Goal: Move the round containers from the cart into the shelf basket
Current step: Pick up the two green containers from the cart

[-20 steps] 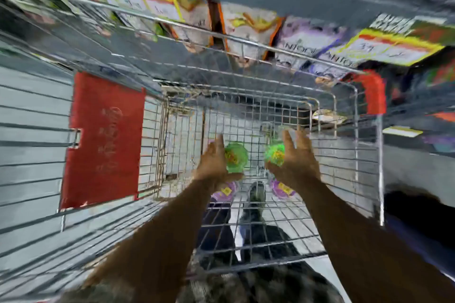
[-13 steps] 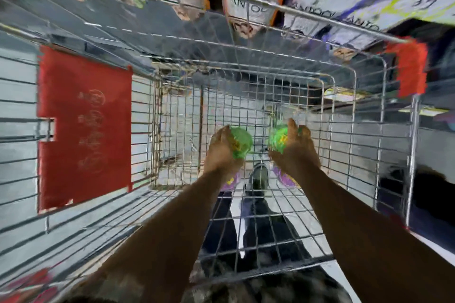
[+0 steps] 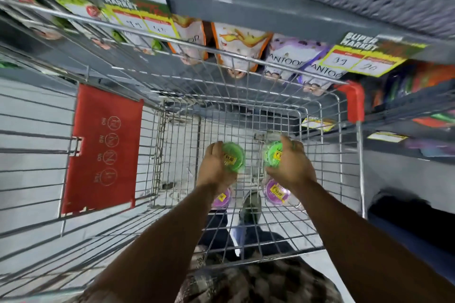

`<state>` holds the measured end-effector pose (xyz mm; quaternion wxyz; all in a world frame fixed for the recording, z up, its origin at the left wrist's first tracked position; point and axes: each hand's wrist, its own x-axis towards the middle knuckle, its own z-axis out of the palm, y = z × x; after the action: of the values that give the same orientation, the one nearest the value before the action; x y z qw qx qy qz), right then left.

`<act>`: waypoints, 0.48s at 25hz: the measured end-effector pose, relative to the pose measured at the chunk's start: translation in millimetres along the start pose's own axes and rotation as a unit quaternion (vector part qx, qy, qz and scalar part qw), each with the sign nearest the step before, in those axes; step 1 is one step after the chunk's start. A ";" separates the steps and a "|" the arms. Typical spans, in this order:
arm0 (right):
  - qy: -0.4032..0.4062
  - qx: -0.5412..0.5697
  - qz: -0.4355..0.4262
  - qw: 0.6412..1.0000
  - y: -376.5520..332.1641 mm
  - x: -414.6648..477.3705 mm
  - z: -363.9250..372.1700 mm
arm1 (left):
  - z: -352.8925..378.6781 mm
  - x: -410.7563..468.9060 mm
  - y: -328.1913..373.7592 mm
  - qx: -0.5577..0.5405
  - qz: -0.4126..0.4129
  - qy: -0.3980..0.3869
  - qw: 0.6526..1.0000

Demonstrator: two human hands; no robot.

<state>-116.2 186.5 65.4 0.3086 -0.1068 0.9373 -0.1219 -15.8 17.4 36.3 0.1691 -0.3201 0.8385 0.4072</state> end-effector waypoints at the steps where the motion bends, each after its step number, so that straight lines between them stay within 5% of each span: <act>1: 0.004 -0.003 -0.017 1.000 -2.2 -8.4 -15.0 | -10.0 -6.7 9.2 -0.007 0.006 0.011 1.000; 6: 0.000 -0.019 -0.047 0.999 -8.3 -61.3 -82.9 | -62.1 -54.0 43.9 -0.032 0.068 0.050 0.996; 12: 0.006 0.017 -0.106 0.994 -21.2 -127.9 -185.8 | -129.5 -108.2 92.3 -0.025 0.240 0.134 0.961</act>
<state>-125.3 231.8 287.2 0.2901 -0.1997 0.9202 -0.1706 -1.2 0.9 227.4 -0.0559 -0.1654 0.8953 0.4098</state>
